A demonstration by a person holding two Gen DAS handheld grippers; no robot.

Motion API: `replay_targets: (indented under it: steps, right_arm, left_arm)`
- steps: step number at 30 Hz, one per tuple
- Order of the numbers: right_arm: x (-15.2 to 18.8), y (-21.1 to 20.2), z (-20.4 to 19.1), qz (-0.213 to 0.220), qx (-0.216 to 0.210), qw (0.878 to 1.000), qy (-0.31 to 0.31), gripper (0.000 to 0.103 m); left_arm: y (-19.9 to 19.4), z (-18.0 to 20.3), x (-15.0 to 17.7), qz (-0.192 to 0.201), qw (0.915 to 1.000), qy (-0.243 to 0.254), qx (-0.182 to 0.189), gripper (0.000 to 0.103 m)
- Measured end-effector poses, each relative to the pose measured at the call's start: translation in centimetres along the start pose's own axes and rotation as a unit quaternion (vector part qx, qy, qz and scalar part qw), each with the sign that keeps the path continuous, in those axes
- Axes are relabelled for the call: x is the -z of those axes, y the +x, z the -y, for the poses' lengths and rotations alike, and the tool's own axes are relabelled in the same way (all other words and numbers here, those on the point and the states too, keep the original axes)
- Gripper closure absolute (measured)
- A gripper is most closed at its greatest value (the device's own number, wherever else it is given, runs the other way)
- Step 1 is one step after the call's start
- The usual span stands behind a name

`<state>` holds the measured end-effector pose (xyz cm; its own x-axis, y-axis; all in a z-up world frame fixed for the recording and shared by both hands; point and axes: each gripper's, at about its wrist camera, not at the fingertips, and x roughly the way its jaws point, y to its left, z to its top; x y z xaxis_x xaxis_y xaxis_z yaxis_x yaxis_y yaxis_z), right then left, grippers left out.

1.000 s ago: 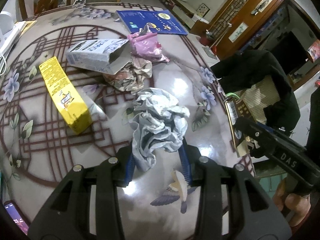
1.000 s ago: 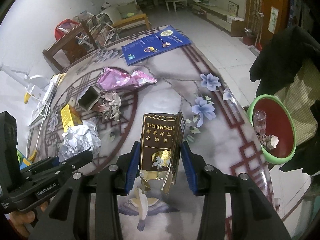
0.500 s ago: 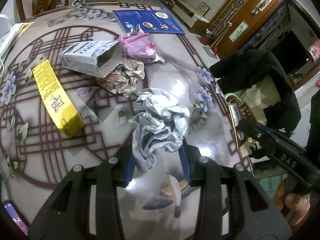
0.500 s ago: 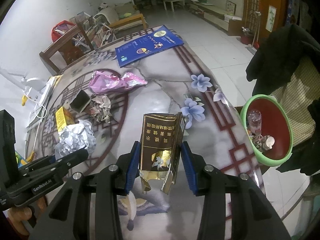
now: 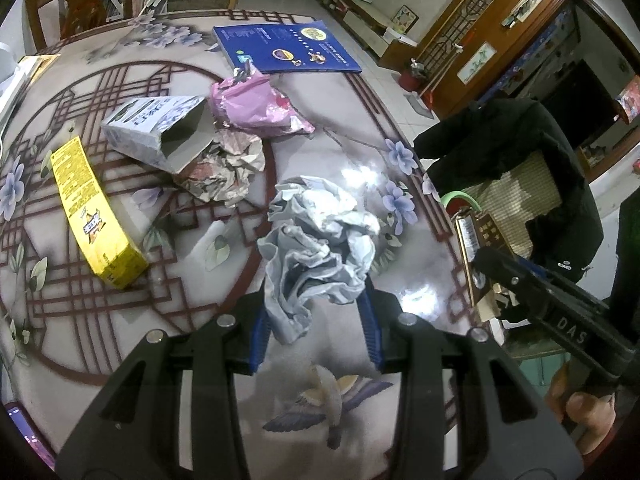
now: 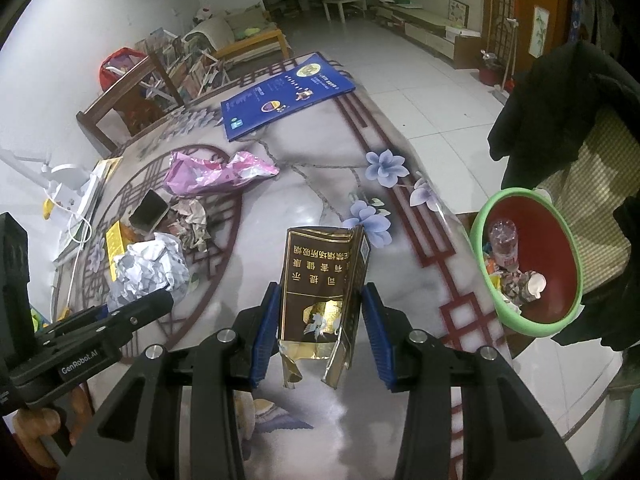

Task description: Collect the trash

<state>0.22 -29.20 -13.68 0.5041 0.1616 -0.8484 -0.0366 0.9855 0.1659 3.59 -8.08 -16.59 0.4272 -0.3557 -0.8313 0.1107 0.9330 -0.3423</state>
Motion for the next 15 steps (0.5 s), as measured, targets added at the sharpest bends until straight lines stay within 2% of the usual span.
replay_targets:
  steps: [15]
  right_arm:
    - [-1.1, -0.5, 4.2, 0.004, -0.009, 1.000, 0.006, 0.062]
  left_arm:
    - [0.7, 3.0, -2.0, 0.020, 0.9996, -0.010, -0.018, 0.066]
